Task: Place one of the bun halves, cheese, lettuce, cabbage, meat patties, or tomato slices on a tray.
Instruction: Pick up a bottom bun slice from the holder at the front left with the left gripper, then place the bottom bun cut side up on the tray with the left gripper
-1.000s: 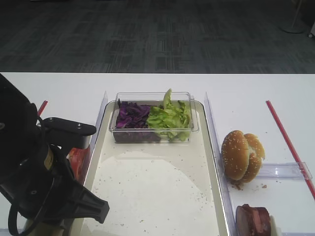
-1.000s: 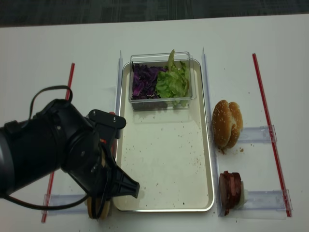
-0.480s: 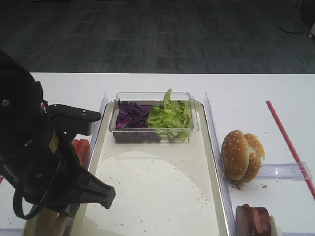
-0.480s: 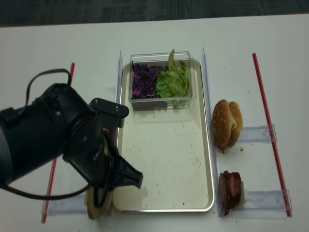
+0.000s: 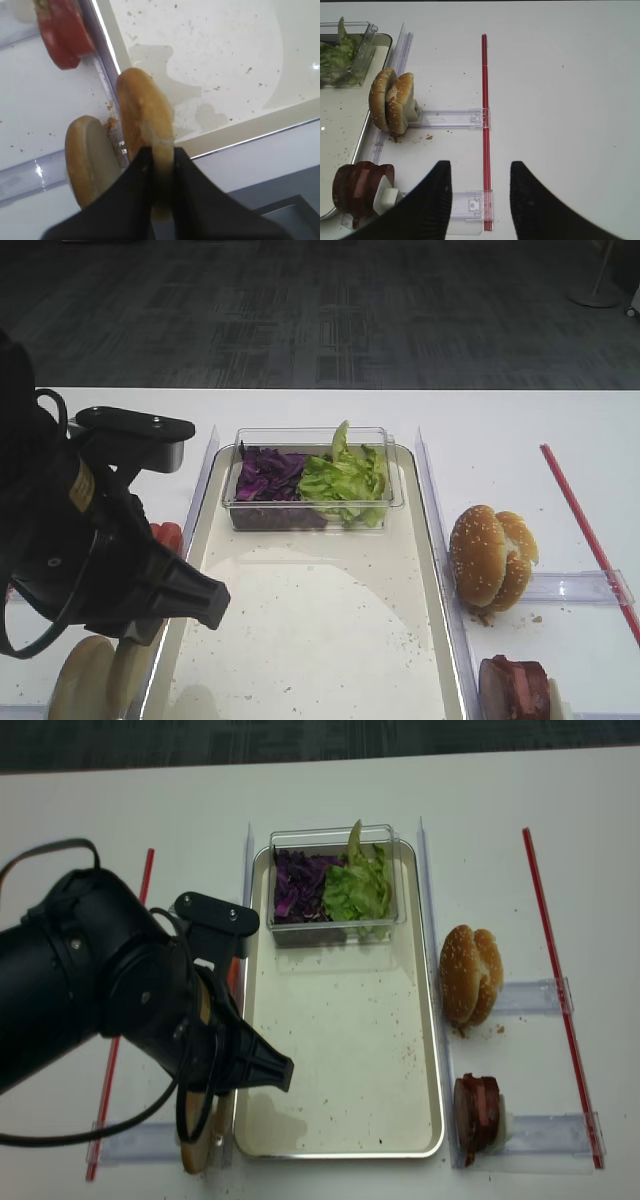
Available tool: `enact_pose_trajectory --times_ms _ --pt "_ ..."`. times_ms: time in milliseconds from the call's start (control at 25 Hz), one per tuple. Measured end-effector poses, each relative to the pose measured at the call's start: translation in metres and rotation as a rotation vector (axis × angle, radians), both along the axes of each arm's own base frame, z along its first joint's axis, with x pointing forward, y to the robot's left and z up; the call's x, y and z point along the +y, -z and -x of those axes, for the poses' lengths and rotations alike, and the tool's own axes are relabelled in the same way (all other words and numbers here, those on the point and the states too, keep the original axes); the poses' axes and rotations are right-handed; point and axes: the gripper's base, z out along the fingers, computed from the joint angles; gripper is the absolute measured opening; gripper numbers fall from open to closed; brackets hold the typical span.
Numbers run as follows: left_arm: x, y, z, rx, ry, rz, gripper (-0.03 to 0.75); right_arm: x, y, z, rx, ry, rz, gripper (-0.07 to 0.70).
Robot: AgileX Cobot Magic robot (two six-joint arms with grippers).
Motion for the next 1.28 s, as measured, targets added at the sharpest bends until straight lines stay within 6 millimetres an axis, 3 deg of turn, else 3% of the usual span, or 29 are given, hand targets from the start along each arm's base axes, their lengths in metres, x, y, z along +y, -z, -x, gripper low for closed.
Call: enact_pose_trajectory --times_ms 440,800,1080,1280 --pt "-0.002 -0.009 -0.010 -0.088 0.010 0.026 0.062 0.000 0.000 0.000 0.000 0.001 -0.002 0.319" --pt "0.017 -0.011 -0.031 -0.127 -0.074 0.062 0.062 0.000 0.000 0.000 0.000 0.001 -0.002 0.319" --pt "0.004 -0.005 -0.051 -0.088 -0.050 0.071 0.062 0.000 0.000 0.000 0.000 0.001 -0.002 0.319" --pt "-0.002 -0.002 -0.055 -0.081 -0.019 0.085 0.062 0.000 0.000 0.000 0.000 0.001 -0.002 0.319"
